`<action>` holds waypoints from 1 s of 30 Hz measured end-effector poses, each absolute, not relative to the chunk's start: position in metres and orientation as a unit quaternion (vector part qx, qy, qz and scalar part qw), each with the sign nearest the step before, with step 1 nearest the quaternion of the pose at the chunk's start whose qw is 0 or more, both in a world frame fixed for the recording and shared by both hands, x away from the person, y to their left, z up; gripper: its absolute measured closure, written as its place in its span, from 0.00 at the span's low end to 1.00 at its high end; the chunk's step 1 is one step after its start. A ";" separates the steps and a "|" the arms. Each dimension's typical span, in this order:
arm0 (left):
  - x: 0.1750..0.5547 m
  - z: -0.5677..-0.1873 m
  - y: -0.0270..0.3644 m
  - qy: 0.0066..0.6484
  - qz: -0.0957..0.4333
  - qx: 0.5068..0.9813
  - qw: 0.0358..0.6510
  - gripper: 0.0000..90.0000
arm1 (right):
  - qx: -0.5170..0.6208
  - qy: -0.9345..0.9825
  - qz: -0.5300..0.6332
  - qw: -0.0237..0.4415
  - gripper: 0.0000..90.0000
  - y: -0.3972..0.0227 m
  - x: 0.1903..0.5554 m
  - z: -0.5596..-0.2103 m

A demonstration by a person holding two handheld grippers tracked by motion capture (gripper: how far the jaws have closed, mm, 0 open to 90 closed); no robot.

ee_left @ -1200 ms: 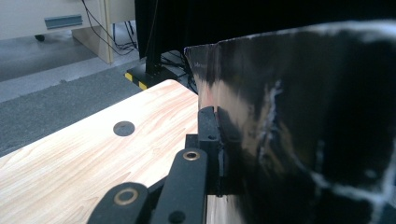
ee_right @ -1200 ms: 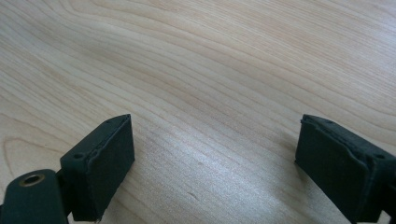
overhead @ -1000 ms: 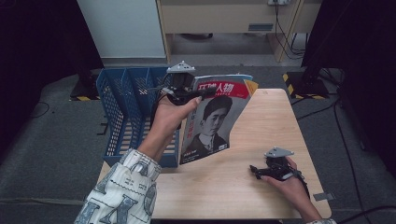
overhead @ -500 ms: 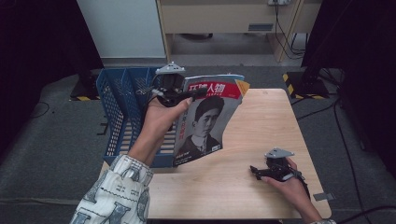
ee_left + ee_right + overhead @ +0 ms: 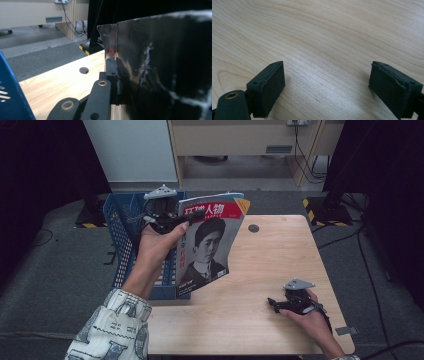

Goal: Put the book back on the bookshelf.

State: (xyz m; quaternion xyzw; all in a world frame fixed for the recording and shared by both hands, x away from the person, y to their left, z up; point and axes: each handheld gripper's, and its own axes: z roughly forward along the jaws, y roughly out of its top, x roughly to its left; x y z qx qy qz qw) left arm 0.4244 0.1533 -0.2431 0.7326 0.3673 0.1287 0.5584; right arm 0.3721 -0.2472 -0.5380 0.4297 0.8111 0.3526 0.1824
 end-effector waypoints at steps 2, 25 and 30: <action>0.424 -0.240 0.155 0.368 0.132 0.731 0.559 0.96 | 0.430 0.811 0.352 0.182 0.15 -0.247 0.372 -0.538; 0.423 -0.235 0.200 0.399 0.154 0.715 0.553 0.96 | 0.426 0.813 0.353 0.181 0.16 -0.248 0.372 -0.538; 0.423 -0.234 0.209 0.402 0.158 0.713 0.552 0.96 | 0.426 0.813 0.353 0.182 0.16 -0.247 0.372 -0.538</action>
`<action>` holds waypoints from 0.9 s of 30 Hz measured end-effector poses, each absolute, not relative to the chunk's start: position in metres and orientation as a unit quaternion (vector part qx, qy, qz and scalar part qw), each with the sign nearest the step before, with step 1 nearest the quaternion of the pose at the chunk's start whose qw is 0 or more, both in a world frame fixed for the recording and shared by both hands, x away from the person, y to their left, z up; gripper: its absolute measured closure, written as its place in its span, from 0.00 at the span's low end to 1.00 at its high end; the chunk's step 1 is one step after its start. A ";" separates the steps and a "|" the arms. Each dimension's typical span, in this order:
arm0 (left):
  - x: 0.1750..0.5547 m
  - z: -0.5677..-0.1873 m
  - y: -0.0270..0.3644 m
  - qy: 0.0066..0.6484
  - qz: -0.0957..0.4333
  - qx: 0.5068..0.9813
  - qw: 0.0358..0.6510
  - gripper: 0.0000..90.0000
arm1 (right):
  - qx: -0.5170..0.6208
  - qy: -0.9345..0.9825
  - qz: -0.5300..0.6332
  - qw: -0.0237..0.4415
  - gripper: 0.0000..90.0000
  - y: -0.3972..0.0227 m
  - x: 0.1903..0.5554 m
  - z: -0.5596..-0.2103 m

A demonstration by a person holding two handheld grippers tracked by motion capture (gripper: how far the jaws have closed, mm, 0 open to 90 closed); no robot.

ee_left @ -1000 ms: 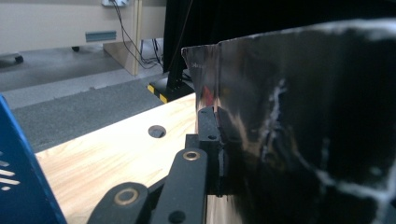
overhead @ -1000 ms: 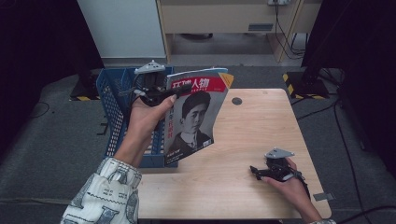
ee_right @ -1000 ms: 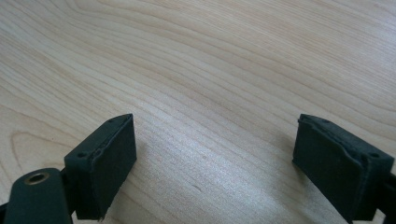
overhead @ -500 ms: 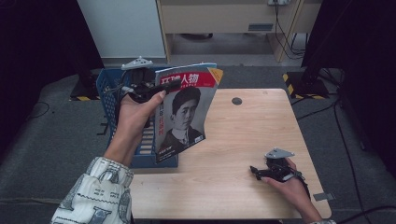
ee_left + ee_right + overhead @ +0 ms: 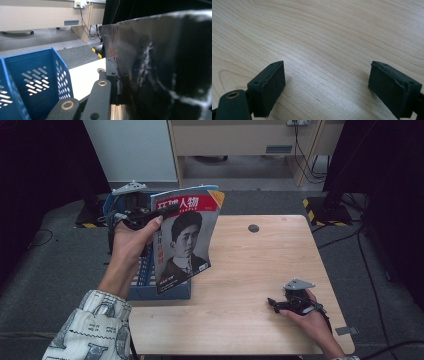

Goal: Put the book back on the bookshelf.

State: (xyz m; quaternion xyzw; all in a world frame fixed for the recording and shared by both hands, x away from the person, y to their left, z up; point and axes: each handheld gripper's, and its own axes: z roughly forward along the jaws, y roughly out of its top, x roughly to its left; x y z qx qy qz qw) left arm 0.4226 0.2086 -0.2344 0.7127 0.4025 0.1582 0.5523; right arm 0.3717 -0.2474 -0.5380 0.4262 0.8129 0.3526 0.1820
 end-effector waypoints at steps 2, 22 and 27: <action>0.422 -0.235 0.211 0.405 0.160 0.714 0.549 0.96 | 0.426 0.813 0.353 0.182 0.16 -0.247 0.372 -0.538; 0.421 -0.240 0.231 0.427 0.163 0.704 0.543 0.96 | 0.426 0.813 0.354 0.181 0.16 -0.247 0.372 -0.538; 0.420 -0.237 0.236 0.429 0.165 0.698 0.549 0.96 | 0.426 0.813 0.354 0.181 0.16 -0.247 0.372 -0.538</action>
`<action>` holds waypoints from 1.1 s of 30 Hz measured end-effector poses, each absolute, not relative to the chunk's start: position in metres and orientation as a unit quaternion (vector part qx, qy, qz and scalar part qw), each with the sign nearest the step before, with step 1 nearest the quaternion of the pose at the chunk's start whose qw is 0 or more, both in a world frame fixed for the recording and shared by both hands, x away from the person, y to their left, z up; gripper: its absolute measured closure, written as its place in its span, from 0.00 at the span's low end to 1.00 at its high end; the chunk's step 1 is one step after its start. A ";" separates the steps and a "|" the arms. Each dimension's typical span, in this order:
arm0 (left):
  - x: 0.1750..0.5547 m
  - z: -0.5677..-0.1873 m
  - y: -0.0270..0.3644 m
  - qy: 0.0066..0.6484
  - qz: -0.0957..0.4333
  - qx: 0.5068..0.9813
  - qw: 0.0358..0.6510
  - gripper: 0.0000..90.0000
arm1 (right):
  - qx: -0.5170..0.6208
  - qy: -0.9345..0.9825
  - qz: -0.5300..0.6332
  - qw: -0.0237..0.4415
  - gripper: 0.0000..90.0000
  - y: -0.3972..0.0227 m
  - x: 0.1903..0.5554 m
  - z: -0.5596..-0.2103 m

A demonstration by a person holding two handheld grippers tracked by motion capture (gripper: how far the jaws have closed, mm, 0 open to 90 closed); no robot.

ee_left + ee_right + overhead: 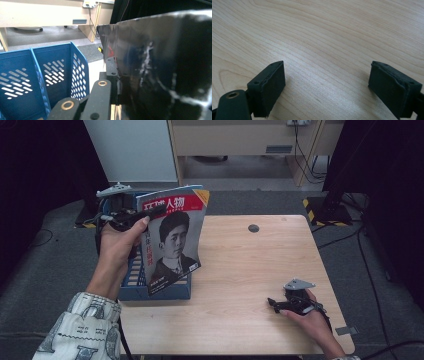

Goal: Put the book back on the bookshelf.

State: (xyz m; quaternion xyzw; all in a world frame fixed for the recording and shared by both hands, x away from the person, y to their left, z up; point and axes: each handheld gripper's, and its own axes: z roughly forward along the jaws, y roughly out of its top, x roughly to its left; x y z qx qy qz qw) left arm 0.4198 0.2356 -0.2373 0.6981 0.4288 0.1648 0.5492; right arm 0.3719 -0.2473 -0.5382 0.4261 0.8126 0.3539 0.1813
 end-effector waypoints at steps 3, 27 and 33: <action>0.418 -0.236 0.242 0.434 0.163 0.692 0.553 0.96 | 0.426 0.813 0.354 0.182 0.16 -0.247 0.372 -0.538; 0.409 -0.239 0.291 0.467 0.145 0.638 0.595 0.96 | 0.426 0.812 0.354 0.181 0.16 -0.247 0.372 -0.538; 0.404 -0.239 0.301 0.472 0.141 0.630 0.601 0.96 | 0.426 0.812 0.354 0.181 0.16 -0.247 0.372 -0.538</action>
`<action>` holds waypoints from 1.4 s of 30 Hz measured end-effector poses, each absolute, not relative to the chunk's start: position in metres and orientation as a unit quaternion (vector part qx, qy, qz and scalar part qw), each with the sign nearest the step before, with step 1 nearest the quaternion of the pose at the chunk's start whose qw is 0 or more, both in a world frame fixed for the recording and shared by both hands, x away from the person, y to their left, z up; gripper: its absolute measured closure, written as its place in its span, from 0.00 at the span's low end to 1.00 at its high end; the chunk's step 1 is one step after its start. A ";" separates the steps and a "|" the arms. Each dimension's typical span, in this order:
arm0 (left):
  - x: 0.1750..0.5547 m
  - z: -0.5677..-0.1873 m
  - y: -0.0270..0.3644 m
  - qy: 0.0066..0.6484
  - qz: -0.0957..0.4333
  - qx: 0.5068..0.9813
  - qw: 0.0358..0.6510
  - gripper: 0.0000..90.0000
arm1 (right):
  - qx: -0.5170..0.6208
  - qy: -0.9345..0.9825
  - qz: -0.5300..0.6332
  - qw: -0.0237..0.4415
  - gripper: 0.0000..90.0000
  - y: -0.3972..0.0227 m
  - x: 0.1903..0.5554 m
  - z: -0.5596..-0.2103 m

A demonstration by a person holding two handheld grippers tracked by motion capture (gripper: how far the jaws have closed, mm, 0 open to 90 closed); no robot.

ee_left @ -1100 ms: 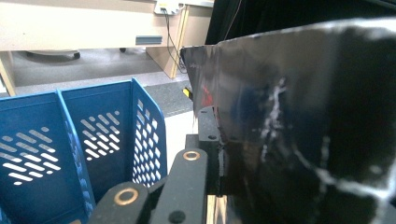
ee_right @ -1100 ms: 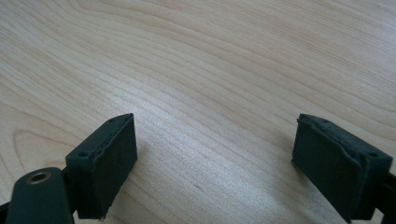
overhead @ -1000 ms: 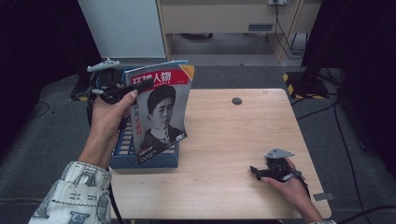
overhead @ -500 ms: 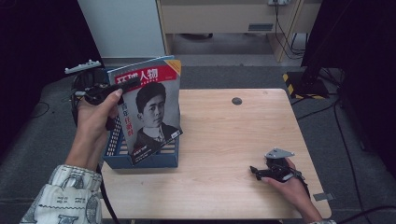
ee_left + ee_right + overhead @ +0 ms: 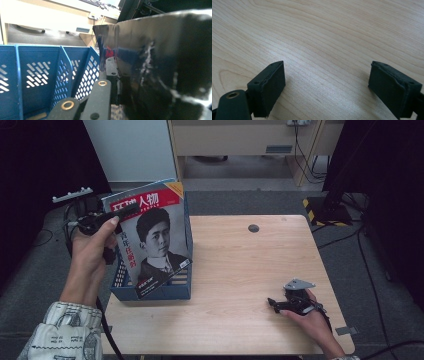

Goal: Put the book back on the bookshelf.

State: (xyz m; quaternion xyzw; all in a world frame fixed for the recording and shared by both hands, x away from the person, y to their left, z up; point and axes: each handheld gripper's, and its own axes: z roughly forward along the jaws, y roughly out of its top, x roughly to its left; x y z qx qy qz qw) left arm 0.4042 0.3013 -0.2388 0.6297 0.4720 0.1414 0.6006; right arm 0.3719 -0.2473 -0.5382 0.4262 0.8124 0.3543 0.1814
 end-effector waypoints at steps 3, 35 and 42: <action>0.401 -0.238 0.309 0.473 0.145 0.625 0.603 0.96 | 0.426 0.812 0.354 0.181 0.16 -0.247 0.372 -0.538; 0.373 -0.233 0.373 0.498 0.192 0.605 0.591 0.96 | 0.424 0.813 0.355 0.182 0.16 -0.248 0.372 -0.538; 0.363 -0.234 0.385 0.501 0.200 0.606 0.585 0.96 | 0.425 0.813 0.354 0.181 0.16 -0.247 0.372 -0.538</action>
